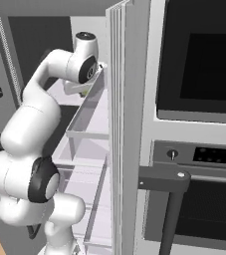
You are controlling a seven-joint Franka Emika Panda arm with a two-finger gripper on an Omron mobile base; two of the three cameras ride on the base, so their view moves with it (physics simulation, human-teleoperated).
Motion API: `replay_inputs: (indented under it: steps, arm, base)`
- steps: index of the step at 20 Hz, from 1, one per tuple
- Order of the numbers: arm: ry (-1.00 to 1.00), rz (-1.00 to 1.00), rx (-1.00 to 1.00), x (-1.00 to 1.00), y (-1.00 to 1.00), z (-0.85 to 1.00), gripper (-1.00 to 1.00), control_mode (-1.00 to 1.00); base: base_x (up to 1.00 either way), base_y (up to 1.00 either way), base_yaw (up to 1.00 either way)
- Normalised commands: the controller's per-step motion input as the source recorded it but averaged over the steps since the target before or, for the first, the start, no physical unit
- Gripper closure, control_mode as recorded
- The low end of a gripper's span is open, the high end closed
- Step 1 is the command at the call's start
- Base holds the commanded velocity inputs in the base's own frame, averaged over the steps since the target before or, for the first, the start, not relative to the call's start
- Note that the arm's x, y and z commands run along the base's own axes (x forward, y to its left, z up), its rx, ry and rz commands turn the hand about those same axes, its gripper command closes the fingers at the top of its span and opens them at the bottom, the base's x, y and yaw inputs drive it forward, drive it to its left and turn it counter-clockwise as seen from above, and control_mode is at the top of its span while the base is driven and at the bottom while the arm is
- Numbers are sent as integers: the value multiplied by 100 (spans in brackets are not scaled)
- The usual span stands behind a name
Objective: Grab a lemon wedge from the fridge and one ice cube from the ice bowl, and put them in the glass of lemonade.
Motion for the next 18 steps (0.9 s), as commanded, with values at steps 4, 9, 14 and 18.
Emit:
replay_inputs:
  steps: [4, 9, 14, 18]
  arm:
    - [0, 0, 0, -74, 21, 0, 100, -100]
    - [0, 0, 0, -93, 36, 0, 100, -100]
    - [0, 0, 0, -100, 43, 0, 100, -100]
    - [0, -4, 0, -100, 32, -1, 100, -100]
  base:
    - [0, 0, 0]
    - [0, 0, 0]
    - [0, 0, 0]
    - [0, 0, 0]
